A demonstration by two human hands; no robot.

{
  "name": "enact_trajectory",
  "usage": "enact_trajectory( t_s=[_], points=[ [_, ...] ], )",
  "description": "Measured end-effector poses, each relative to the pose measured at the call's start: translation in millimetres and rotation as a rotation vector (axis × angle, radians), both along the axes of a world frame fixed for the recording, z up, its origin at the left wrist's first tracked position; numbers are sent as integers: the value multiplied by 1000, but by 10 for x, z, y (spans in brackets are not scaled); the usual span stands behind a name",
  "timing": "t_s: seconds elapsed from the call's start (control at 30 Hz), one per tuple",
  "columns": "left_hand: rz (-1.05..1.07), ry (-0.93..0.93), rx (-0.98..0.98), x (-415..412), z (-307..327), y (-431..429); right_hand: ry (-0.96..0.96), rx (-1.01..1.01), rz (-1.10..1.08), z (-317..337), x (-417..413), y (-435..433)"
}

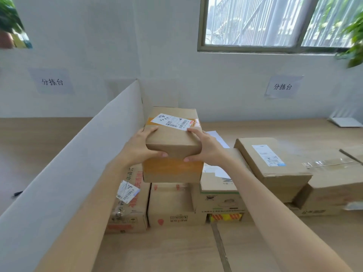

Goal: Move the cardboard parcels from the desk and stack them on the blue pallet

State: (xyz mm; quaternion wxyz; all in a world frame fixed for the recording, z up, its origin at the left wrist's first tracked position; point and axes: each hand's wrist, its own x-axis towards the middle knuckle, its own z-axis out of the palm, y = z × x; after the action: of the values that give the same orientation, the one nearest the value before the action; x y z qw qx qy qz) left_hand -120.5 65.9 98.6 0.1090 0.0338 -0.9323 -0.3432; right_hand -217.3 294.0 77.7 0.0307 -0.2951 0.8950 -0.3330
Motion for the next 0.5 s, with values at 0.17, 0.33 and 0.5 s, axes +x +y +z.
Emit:
enact_trajectory(
  t_s=[0.17, 0.33, 0.5],
  points=[
    [-69, 59, -13, -311, 298, 411, 39, -45, -54, 333, -138, 500],
    [-192, 87, -17, -742, 432, 1187, 82, -60, -182, 490, -229, 1383],
    [-314, 95, -10, -1122, 500, 2339, 116, -26, -305, 607, -267, 2570]
  ],
)
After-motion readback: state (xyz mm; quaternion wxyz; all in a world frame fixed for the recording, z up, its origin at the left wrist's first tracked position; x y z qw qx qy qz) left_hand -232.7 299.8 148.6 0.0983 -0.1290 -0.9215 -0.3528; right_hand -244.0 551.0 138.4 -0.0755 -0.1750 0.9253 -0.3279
